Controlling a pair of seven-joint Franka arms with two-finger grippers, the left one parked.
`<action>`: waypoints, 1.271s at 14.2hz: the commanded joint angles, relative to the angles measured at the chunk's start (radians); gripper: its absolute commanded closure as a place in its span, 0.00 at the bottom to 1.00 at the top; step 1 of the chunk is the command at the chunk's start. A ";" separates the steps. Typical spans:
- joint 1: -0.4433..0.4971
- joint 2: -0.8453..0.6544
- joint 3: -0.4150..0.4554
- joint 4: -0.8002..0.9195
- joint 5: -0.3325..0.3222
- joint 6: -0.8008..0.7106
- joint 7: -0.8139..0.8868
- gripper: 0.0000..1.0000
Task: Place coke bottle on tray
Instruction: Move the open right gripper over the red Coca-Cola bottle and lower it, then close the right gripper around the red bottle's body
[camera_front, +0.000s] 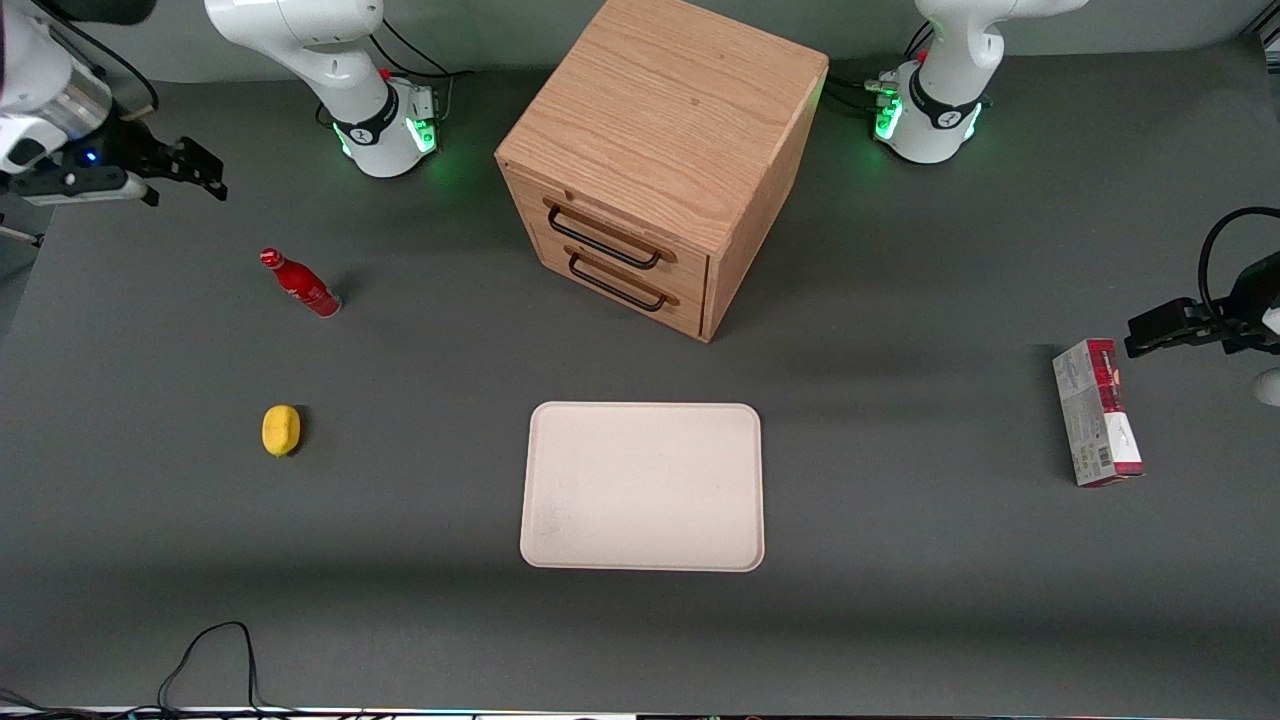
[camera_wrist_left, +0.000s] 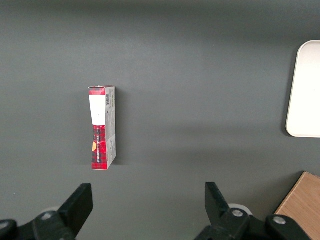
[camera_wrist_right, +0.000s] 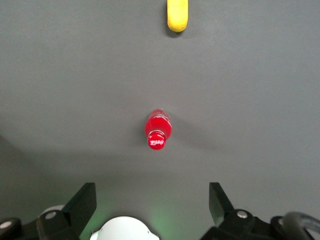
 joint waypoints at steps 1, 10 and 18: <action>0.007 0.013 -0.023 -0.077 -0.021 0.113 -0.006 0.00; 0.009 0.133 -0.089 -0.310 -0.021 0.520 -0.006 0.00; 0.009 0.157 -0.121 -0.361 -0.022 0.582 -0.017 0.00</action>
